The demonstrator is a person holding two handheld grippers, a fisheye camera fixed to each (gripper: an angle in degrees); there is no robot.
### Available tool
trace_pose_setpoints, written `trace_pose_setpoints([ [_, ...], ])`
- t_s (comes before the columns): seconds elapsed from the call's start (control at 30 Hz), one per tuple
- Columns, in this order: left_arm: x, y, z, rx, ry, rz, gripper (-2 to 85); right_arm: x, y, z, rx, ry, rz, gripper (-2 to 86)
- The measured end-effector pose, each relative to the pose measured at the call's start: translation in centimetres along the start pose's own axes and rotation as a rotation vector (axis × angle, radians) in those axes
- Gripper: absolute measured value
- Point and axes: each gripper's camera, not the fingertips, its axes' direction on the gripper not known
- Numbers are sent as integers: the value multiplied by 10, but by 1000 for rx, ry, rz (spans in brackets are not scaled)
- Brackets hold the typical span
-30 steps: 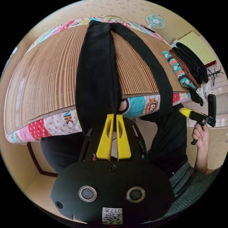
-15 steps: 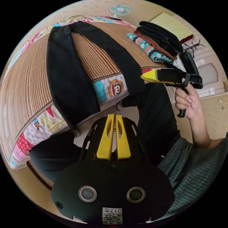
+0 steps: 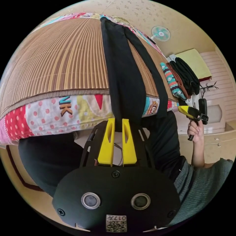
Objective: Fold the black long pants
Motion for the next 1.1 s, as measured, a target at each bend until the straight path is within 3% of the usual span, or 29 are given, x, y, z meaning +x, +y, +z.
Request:
trace_pose_setpoints([
  [0.13,-2,10,-32,32,261,176,31,-5,13,-21,53,58,-26,49],
  [0.2,-15,14,-32,-2,227,114,22,4,26,-33,97,178,7,71],
  [0.27,-34,18,-24,-55,72,-37,24,21,33,-38,108,273,82,88],
  [0.4,-36,26,-22,-40,174,-87,41,51,39,-31,73,436,135,104],
  [0.57,-29,44,-21,-43,12,-165,64,66,38,-10,19,373,101,92],
  [0.73,-3,39,-32,16,109,-80,72,68,47,9,-55,322,25,38],
  [0.9,62,15,-43,50,171,76,89,38,73,-48,22,124,-194,20],
  [1.1,145,-52,-24,-15,189,223,156,-18,77,-58,26,194,-303,15],
])
